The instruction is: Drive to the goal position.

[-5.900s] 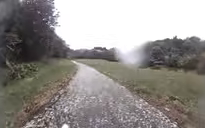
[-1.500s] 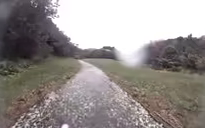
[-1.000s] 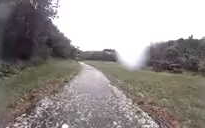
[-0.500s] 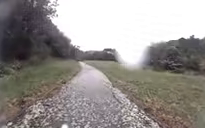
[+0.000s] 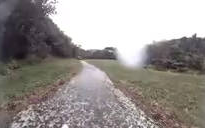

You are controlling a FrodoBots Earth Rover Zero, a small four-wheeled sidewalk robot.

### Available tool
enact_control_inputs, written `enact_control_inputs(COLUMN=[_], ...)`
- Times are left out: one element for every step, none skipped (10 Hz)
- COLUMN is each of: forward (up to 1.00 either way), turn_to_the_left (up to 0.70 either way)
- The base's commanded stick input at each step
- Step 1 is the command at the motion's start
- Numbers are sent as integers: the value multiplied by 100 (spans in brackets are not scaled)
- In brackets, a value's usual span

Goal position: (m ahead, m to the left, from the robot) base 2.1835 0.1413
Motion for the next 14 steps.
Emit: enact_control_inputs(forward=[3, 7, 11, 14, 18, 22, 26, 29, 33, 37, 41, 44, 48, 50], turn_to_the_left=[3, 7, 11, 14, 18, 22, 26, 29, 33, 37, 41, 44, 48, 50])
